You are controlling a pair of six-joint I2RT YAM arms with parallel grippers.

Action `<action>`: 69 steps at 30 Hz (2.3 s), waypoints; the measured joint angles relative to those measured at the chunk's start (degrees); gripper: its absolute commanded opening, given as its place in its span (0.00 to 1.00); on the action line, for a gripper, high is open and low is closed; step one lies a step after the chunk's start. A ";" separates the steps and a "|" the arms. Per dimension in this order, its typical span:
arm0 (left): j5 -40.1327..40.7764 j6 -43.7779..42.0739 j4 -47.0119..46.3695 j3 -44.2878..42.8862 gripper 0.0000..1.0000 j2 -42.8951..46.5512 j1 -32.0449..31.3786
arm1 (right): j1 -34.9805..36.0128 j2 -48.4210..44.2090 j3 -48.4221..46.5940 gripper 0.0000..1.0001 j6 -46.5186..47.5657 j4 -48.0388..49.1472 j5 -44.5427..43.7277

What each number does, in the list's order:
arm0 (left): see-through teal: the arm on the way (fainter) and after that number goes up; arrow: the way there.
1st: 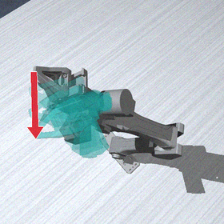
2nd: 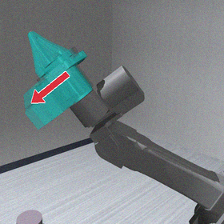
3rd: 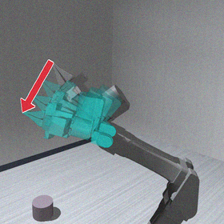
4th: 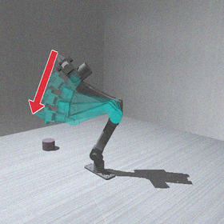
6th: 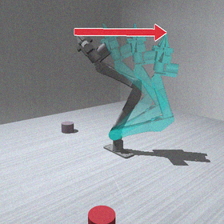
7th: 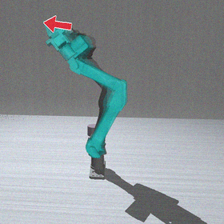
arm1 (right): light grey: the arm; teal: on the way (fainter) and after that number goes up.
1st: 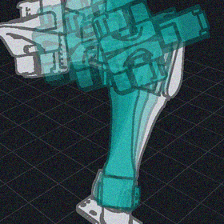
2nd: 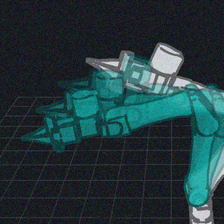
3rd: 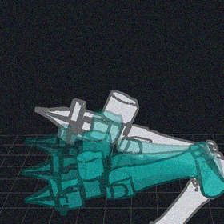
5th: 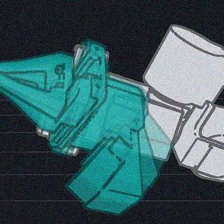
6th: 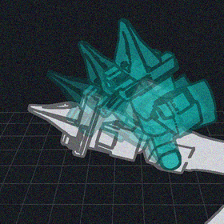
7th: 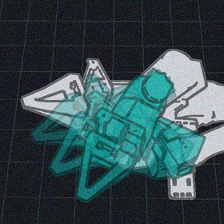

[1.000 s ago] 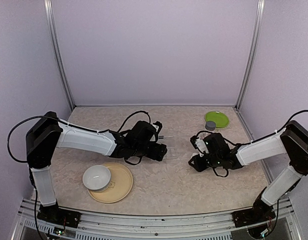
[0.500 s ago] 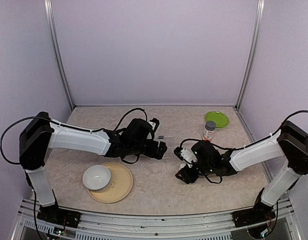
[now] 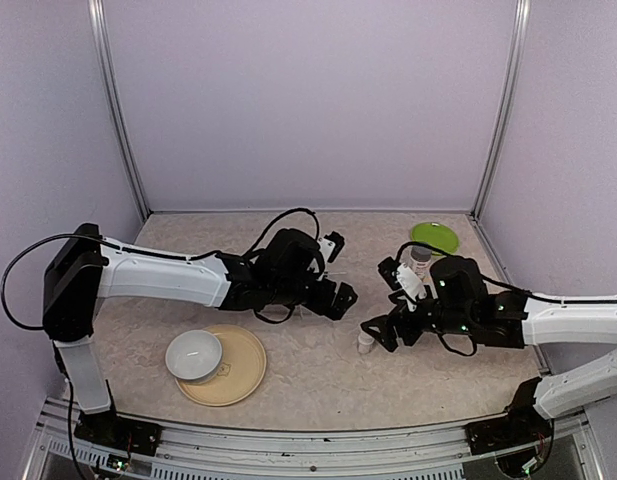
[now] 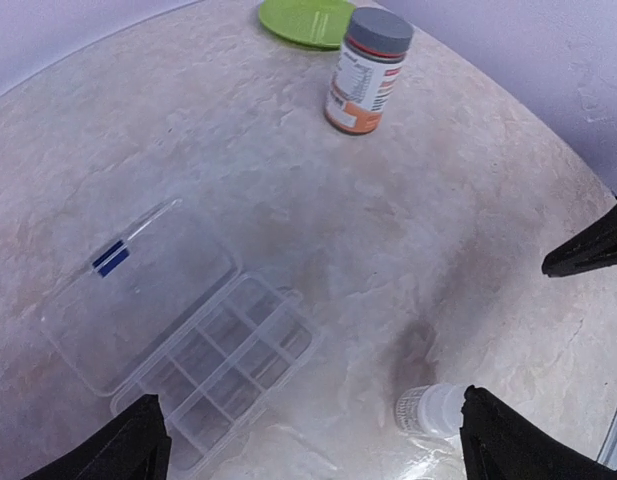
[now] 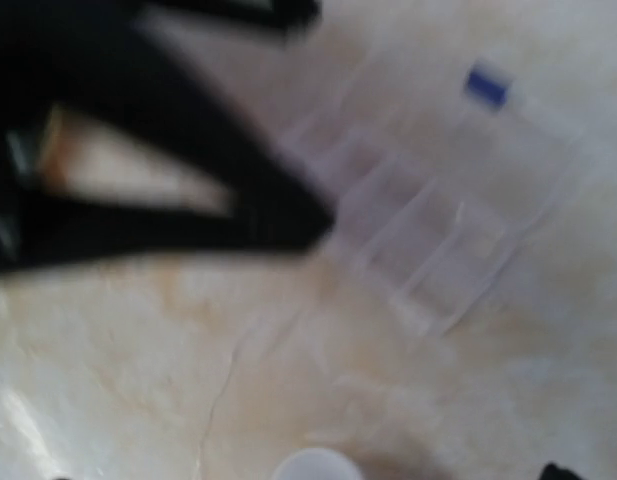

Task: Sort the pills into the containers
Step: Place the pill bottle at the center of the board, then pick up the pill bottle from the center of the board, then pass from the left arm to the right

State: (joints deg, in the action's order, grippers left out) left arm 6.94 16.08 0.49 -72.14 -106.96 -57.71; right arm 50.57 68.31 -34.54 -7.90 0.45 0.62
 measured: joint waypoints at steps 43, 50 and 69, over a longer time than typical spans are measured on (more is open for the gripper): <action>-11.26 -13.38 15.93 -19.30 0.44 -16.70 -5.70 | -12.50 -20.33 9.03 1.00 -15.52 -8.33 -12.66; -11.76 -13.57 15.89 -19.30 0.23 -17.31 -5.70 | -12.50 -20.20 9.05 1.00 -15.52 -8.28 -12.66; -20.26 -20.72 9.22 -6.97 0.03 -1.64 -5.70 | -12.79 -18.58 11.10 1.00 -9.90 4.61 17.35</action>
State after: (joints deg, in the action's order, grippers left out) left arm -13.32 -4.64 9.72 -79.11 -108.60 -63.42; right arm 37.78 49.74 -23.44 -17.80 5.06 17.98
